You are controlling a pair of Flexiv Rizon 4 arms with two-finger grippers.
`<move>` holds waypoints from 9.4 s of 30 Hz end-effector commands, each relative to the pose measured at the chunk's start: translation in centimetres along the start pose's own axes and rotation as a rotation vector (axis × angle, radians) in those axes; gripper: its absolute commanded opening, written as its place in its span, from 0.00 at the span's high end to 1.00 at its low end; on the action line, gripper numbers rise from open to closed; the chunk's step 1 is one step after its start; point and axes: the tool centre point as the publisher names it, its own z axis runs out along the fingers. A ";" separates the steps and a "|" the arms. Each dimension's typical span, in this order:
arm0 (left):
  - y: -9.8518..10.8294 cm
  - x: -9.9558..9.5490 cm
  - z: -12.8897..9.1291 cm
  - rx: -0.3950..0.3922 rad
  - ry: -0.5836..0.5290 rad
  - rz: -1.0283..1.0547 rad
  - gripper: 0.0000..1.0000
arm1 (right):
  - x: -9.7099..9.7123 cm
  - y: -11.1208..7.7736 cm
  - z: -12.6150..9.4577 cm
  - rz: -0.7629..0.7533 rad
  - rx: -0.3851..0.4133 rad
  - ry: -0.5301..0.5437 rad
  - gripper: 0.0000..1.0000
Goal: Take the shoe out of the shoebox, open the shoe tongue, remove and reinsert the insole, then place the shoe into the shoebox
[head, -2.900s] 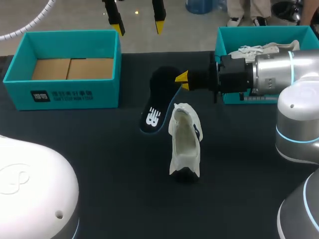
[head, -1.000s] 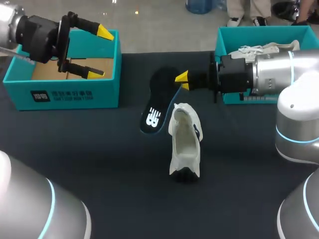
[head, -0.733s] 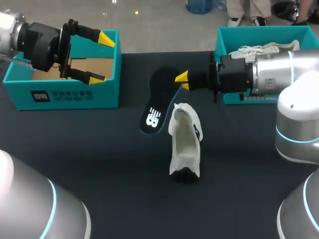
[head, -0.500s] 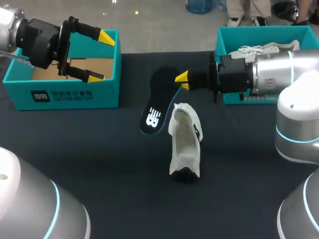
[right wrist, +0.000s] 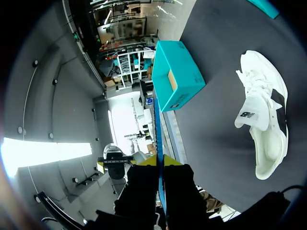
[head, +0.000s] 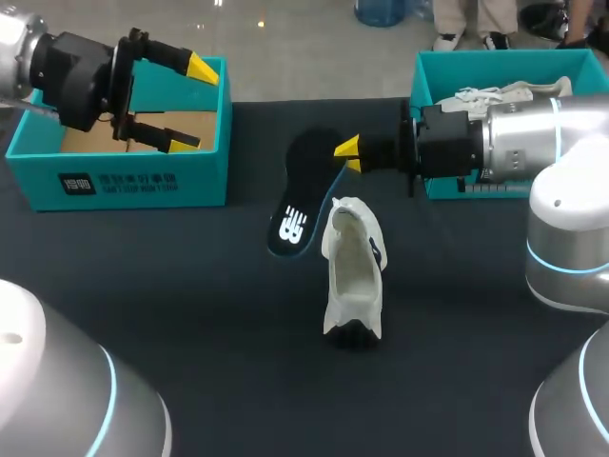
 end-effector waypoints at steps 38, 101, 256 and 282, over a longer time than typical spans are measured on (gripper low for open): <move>0.8 4.3 11.1 0.057 -0.211 0.023 0.00 | 0.0 0.0 0.2 0.000 -0.002 0.001 1.00; 0.2 5.7 13.4 -0.021 -0.158 -0.089 1.00 | 0.0 0.0 0.2 0.000 -0.002 0.001 1.00; -8.2 12.4 17.9 0.270 0.015 -0.534 1.00 | 0.2 -2.4 -28.5 -0.893 0.060 -1.087 0.00; -5.7 15.2 21.0 0.240 -0.072 -0.547 1.00 | 0.2 -2.4 -28.5 -0.893 0.060 -1.087 0.00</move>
